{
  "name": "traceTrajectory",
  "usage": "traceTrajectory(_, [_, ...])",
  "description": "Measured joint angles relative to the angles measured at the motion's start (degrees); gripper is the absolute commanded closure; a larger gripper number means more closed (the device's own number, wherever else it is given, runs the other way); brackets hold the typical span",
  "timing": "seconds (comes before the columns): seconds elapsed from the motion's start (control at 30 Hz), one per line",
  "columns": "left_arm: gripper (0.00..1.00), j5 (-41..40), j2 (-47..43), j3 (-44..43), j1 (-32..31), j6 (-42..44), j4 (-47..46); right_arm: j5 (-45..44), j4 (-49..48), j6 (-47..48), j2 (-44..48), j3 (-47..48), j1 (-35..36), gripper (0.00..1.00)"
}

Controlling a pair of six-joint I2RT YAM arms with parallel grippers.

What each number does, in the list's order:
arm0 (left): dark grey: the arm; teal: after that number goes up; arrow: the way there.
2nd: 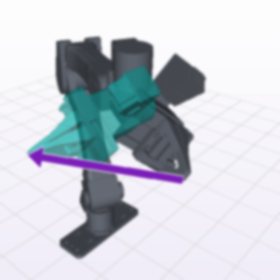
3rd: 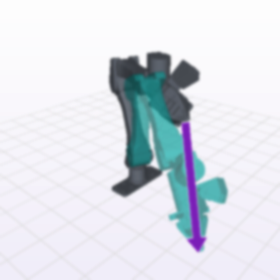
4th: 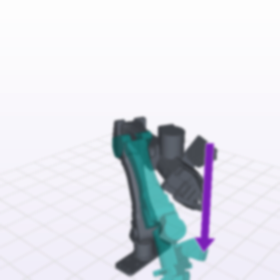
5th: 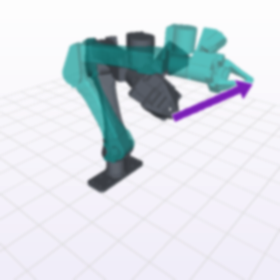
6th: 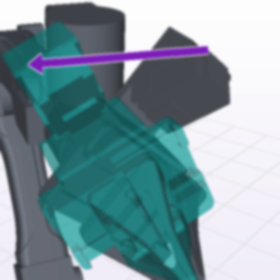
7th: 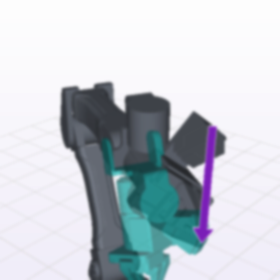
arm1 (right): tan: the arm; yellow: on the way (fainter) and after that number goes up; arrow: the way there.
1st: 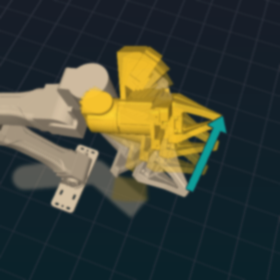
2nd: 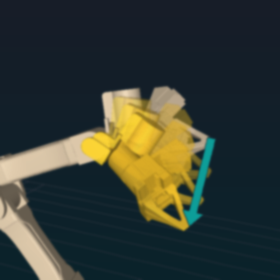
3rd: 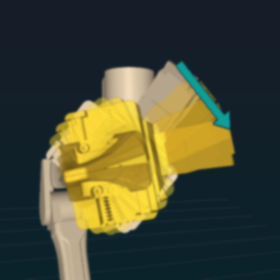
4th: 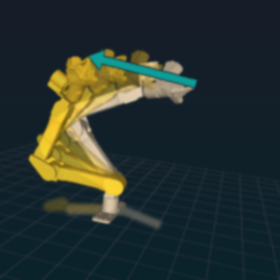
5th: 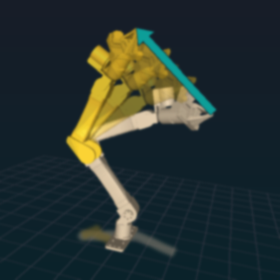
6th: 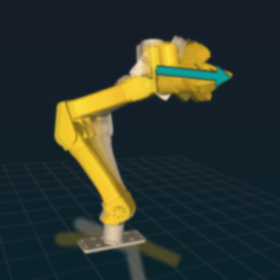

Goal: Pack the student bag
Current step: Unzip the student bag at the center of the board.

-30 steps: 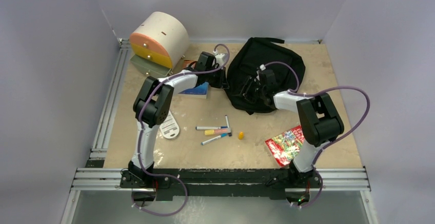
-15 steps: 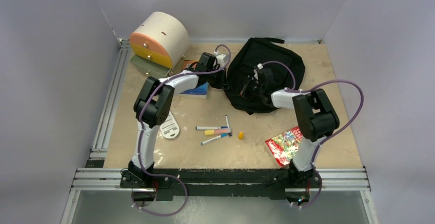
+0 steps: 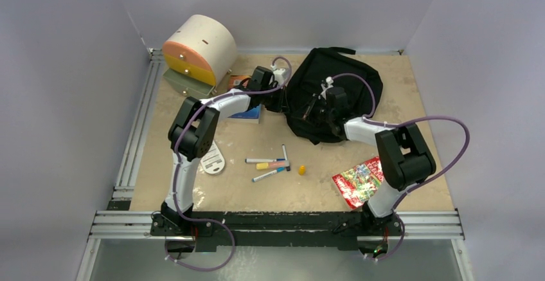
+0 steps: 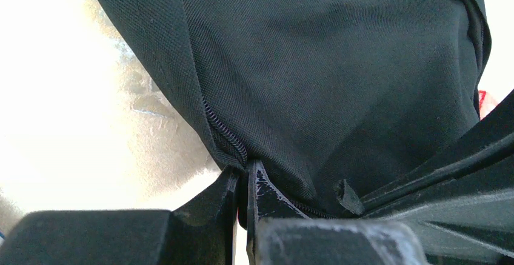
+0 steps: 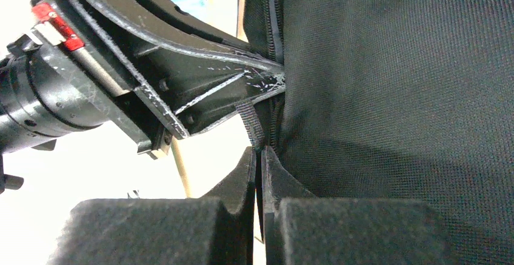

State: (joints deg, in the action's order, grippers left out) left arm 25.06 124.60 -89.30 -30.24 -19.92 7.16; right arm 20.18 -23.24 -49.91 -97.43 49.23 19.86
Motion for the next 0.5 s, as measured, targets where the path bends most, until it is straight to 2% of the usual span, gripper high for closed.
traceTrajectory(0.27, [1.00, 0.3, 0.0, -0.3, -0.5, 0.0, 0.0, -0.7, -3.2, 4.2, 1.9, -2.1, 0.0, 1.00])
traceTrajectory(0.5, [1.00, -0.8, 0.0, -0.3, 0.2, 0.1, 0.7, 3.6, -6.6, 7.3, -3.6, 0.7, 0.0, 1.00])
